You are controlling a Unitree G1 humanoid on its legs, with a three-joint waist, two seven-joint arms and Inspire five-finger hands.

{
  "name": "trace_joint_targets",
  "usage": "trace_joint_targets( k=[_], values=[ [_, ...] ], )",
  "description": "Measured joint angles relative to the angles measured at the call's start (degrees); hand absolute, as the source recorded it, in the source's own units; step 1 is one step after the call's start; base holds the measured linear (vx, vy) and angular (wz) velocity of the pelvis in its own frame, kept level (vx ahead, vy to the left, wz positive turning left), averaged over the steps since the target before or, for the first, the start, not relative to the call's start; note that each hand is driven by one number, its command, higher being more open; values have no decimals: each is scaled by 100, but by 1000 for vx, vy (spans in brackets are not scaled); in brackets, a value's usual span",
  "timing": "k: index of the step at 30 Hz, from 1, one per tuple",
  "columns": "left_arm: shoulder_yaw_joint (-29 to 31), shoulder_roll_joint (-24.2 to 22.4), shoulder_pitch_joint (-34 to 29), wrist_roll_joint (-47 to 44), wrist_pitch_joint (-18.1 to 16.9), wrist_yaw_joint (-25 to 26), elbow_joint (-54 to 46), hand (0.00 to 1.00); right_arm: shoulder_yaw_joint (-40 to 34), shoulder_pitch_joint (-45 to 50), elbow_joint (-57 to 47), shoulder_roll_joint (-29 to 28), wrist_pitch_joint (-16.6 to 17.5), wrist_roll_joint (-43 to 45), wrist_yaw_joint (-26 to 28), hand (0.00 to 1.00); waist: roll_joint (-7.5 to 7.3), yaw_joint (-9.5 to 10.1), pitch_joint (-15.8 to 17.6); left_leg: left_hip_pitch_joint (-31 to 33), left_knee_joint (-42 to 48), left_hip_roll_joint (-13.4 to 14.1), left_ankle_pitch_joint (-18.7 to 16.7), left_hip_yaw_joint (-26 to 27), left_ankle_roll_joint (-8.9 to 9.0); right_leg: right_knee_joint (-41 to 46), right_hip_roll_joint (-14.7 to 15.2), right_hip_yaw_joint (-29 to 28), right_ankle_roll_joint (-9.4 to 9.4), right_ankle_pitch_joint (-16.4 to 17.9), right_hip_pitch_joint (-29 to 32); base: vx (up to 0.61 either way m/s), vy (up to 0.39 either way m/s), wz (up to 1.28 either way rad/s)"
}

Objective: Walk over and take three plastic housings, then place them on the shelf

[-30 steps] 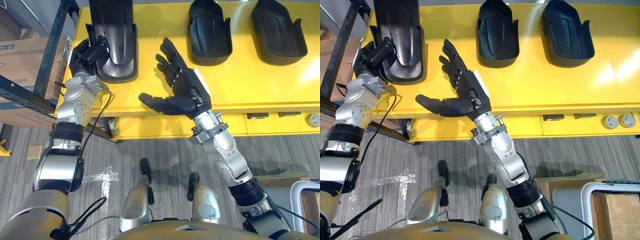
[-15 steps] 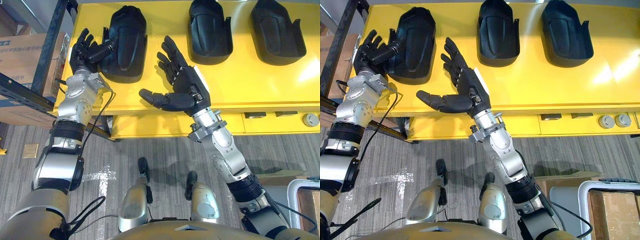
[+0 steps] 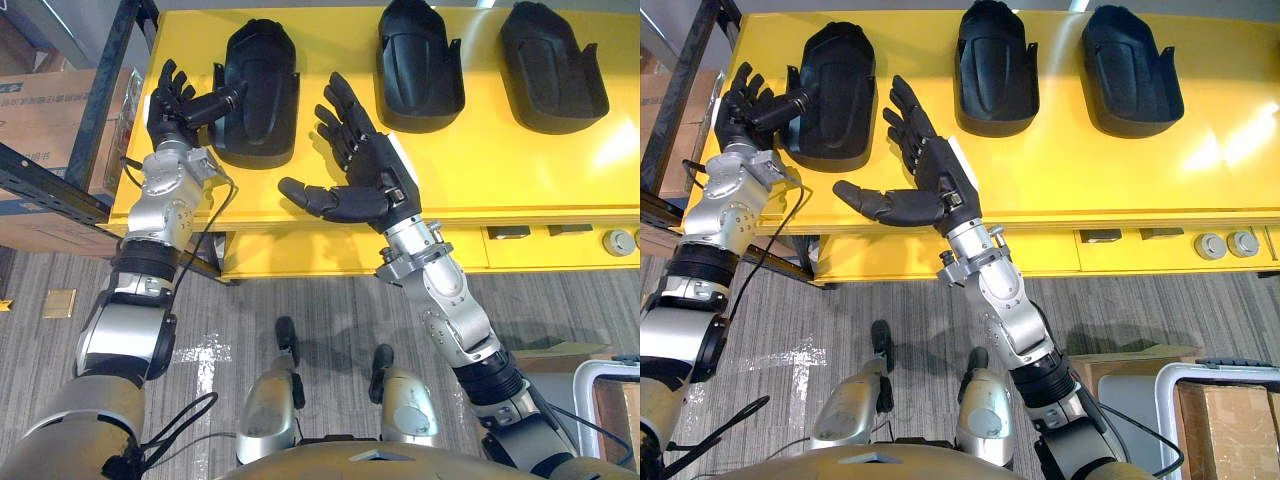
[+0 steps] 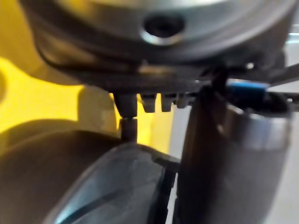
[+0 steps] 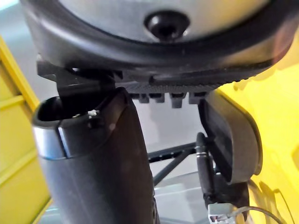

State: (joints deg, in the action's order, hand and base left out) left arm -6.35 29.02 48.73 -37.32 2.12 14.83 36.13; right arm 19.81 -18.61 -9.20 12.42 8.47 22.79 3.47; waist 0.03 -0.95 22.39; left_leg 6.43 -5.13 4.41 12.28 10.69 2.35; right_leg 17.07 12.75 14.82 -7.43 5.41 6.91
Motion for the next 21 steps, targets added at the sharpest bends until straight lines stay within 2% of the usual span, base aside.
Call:
trace_joint_targets(
  k=[7, 12, 16, 18, 21],
  values=[
    [-13, 2, -501, 562, 86, -191, -735, 100, -5, 50, 0, -3, 131, -453, -5, 100, -17, -70, -14, -141, 18, -92, 41, -16, -58, -63, 14, 50, -35, -54, -206, 48, -16, 3],
    [-13, 4, -883, 969, 208, -316, -1699, 100, -34, 166, 0, 10, 307, -863, -22, 100, -8, -66, -27, -136, 16, -103, 40, -49, -57, -108, 3, 91, -40, -58, -241, 13, -9, 3],
    [46, 10, -907, 1320, 155, -111, -2543, 100, -17, 269, 2, 57, 318, -1130, -65, 100, 24, -77, -46, -135, 14, -117, 52, -137, -67, -109, 10, 184, -30, -52, -301, 12, -15, 9],
    [53, 11, -907, 1363, 12, 18, -2898, 100, -9, 270, 11, 114, 327, -1262, -103, 100, 67, -71, -84, -124, 2, -116, 53, -173, -67, -114, 10, 225, -25, -48, -317, 6, -18, 11],
    [92, 11, -908, 1836, -180, 325, -3232, 100, 8, 269, 232, 142, 390, -1586, -154, 100, 192, -50, -243, -89, 0, -121, 53, -200, -67, -130, 10, 258, -25, -48, -314, 15, -18, 5]
  ],
)
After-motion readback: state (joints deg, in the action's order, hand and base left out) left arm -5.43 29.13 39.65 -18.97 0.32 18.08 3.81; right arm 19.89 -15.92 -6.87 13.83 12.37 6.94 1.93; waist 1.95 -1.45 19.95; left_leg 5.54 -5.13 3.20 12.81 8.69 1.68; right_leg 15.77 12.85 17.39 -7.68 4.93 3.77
